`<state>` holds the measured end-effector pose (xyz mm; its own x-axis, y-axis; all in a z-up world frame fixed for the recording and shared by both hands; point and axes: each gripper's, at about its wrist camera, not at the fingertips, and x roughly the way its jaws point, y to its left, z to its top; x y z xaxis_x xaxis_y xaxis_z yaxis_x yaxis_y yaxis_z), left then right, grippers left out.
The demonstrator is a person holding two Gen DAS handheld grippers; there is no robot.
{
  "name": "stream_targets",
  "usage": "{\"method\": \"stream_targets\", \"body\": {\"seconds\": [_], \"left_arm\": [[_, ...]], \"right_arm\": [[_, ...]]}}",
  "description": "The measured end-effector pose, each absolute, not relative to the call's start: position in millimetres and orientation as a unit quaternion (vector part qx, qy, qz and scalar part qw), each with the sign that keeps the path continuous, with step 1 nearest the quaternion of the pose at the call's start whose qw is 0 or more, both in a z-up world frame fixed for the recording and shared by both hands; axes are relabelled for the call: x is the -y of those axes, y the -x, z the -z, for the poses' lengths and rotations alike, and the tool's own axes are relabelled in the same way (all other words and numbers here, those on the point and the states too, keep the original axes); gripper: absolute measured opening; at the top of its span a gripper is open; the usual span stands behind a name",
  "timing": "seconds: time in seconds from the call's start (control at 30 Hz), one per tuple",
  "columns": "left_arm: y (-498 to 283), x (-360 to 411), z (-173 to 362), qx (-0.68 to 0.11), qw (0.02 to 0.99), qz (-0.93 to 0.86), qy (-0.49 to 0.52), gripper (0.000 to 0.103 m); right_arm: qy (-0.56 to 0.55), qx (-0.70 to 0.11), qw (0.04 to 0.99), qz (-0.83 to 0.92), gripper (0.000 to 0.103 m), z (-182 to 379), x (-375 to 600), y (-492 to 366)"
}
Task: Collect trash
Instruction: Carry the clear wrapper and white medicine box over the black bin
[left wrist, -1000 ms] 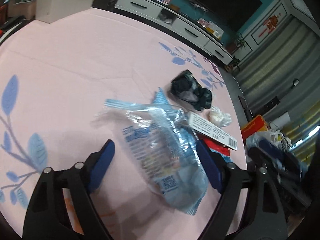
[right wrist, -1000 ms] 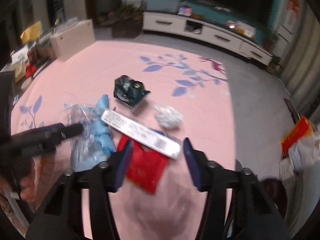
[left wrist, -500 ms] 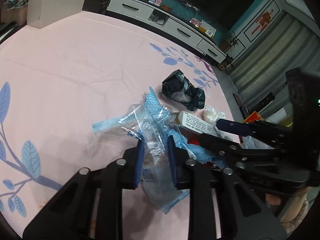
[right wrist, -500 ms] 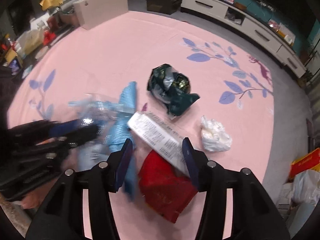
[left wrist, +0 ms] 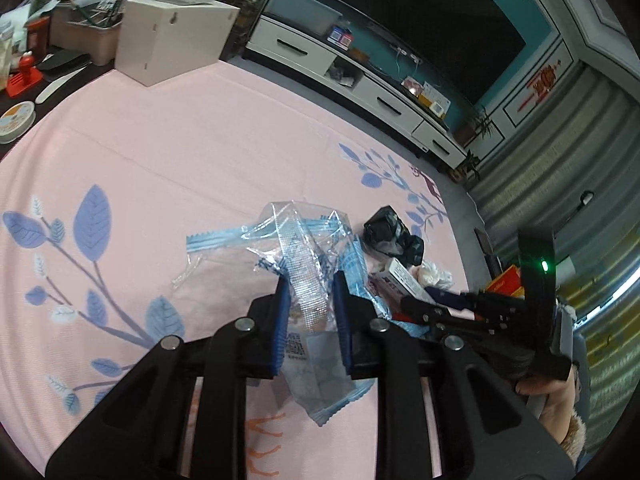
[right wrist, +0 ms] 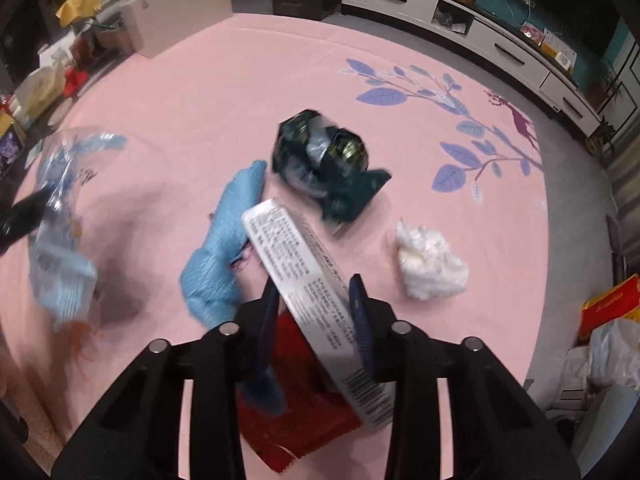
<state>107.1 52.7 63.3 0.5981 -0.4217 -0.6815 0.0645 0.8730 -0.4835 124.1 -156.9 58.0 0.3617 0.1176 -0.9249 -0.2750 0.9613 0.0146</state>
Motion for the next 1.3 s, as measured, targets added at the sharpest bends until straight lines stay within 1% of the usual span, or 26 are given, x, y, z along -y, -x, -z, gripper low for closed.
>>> {"method": "stream_targets", "body": {"seconds": [0.03, 0.07, 0.1, 0.3, 0.47, 0.7, 1.07, 1.3], "left_arm": [[-106, -54, -65, -0.424, 0.87, 0.139, 0.211, 0.022], [-105, -56, -66, -0.423, 0.871, 0.138, 0.211, 0.023], [-103, -57, -67, -0.42, 0.872, 0.136, 0.211, 0.023], [-88, -59, -74, -0.413, 0.876, 0.141, 0.204, 0.023], [-78, -55, -81, -0.407, 0.88, 0.148, 0.194, 0.023], [-58, -46, -90, -0.397, 0.884, 0.161, 0.185, 0.024], [-15, -14, -114, -0.366, 0.891, 0.197, 0.185, 0.024], [10, 36, -128, -0.356, 0.885, 0.249, 0.17, 0.024]], "right_arm": [[0.062, -0.551, 0.823, -0.121, 0.029, -60, 159, -119], [0.046, -0.548, 0.827, -0.12, 0.021, -62, 162, -114], [0.031, -0.544, 0.831, -0.118, 0.02, -65, 165, -109], [-0.056, -0.5, 0.856, -0.116, 0.02, -86, 185, -69], [-0.108, -0.448, 0.884, -0.08, 0.02, -108, 212, -29], [-0.171, -0.392, 0.903, -0.04, 0.02, -124, 251, 28], [-0.194, -0.295, 0.935, 0.027, 0.02, -165, 298, 83], [-0.198, -0.256, 0.943, 0.072, 0.02, -176, 324, 110]]}}
